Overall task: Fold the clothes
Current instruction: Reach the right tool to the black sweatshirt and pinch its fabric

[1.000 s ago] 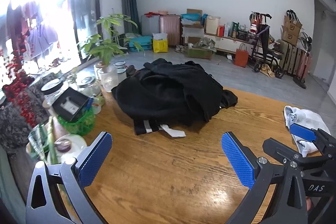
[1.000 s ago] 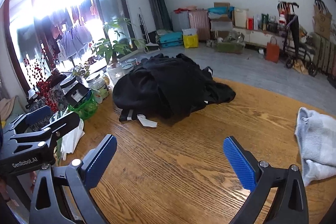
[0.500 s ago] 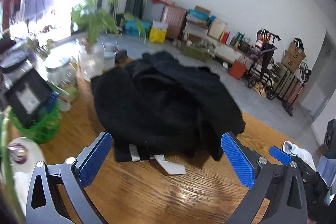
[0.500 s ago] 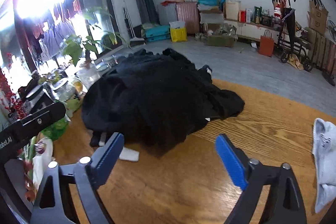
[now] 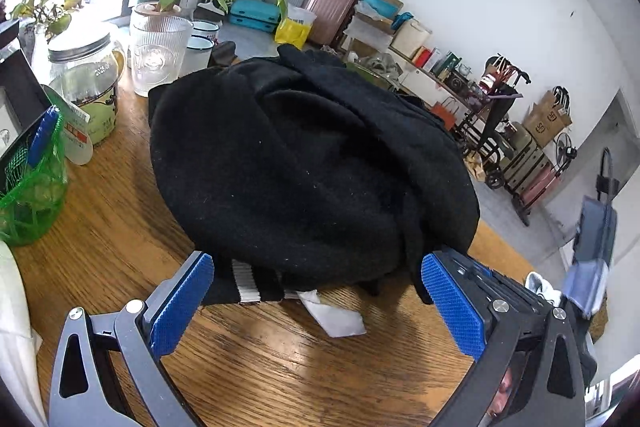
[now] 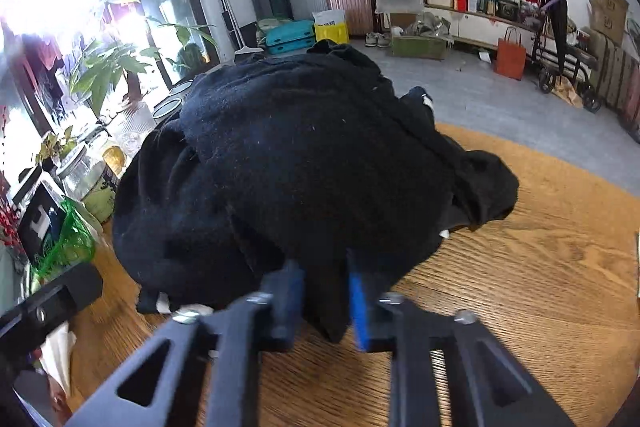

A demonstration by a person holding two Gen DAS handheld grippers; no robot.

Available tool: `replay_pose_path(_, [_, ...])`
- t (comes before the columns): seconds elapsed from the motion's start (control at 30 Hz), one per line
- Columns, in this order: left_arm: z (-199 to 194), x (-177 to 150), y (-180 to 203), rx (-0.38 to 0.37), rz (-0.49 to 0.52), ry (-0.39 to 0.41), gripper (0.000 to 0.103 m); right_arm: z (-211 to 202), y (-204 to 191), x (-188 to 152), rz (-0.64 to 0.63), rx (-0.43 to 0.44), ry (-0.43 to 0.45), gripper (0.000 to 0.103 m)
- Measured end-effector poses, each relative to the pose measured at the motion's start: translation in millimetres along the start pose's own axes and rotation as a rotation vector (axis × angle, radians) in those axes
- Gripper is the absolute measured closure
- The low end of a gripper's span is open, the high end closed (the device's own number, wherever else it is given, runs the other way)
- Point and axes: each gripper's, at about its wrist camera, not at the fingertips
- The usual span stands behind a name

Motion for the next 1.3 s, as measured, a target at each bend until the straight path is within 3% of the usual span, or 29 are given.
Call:
replay_pose_path(0.13, [12, 6, -4, -0.074, -0.086, -0.026, 0.001, -14, 3, -11, -0.042, 0.006, 0.025, 0.097])
replay_pose_path(0.23, [29, 16, 8, -0.074, -0.066, -0.079, 0.003, -19, 3, -16, -0.043, 0.021, 0.028, 0.097])
replay_pose_path(0.3, [37, 22, 14, -0.073, -0.054, -0.067, 0.006, -21, 3, -21, -0.033, 0.040, 0.020, 0.097])
replay_pose_path(0.37, [46, 27, 18, -0.091, -0.059, -0.072, 0.017, -21, 1, -28, -0.043, 0.059, 0.011, 0.097])
replay_pose_path(0.4, [54, 28, 20, -0.104, -0.071, -0.098, 0.028, -22, 0, -35, -0.062, 0.071, 0.002, 0.097])
replay_pose_path(0.53, [75, 24, 25, -0.047, -0.041, -0.135, 0.028, -27, 7, -58, -0.092, 0.059, -0.014, 0.098])
replay_pose_path(0.67, [79, 21, 25, -0.054, -0.018, -0.119, 0.028, -39, 17, -76, -0.074, 0.079, -0.019, 0.098])
replay_pose_path(0.73, [78, 19, 25, -0.039, -0.014, -0.116, 0.035, -45, 15, -78, -0.082, 0.089, -0.022, 0.098])
replay_pose_path(0.8, [73, 17, 26, -0.014, 0.006, -0.111, 0.051, -51, 12, -81, -0.087, 0.101, -0.024, 0.098])
replay_pose_path(0.87, [64, 10, 25, -0.037, 0.002, -0.113, 0.059, -57, 8, -84, -0.087, 0.115, -0.023, 0.098])
replay_pose_path(1.0, [46, -9, 25, -0.096, -0.040, -0.144, 0.057, -75, 7, -96, -0.076, 0.153, -0.037, 0.098])
replay_pose_path(1.07, [36, -18, 25, -0.144, -0.081, -0.166, 0.047, -85, 9, -102, -0.076, 0.155, -0.039, 0.098])
replay_pose_path(1.13, [27, -28, 26, -0.200, -0.127, -0.186, 0.026, -95, 15, -107, -0.066, 0.153, -0.034, 0.098])
replay_pose_path(1.17, [22, -33, 26, -0.231, -0.151, -0.195, 0.026, -100, 20, -109, -0.056, 0.153, -0.035, 0.098])
replay_pose_path(1.3, [17, -45, 34, -0.172, -0.141, -0.182, 0.026, -117, 33, -116, -0.035, 0.158, -0.040, 0.098])
Point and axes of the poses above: each gripper's, at about its wrist camera, not at the fingertips, and z roughly the way its jaws point, y to its right, x to its top, and after that the axes turned 10 degrees about -x, right-handed
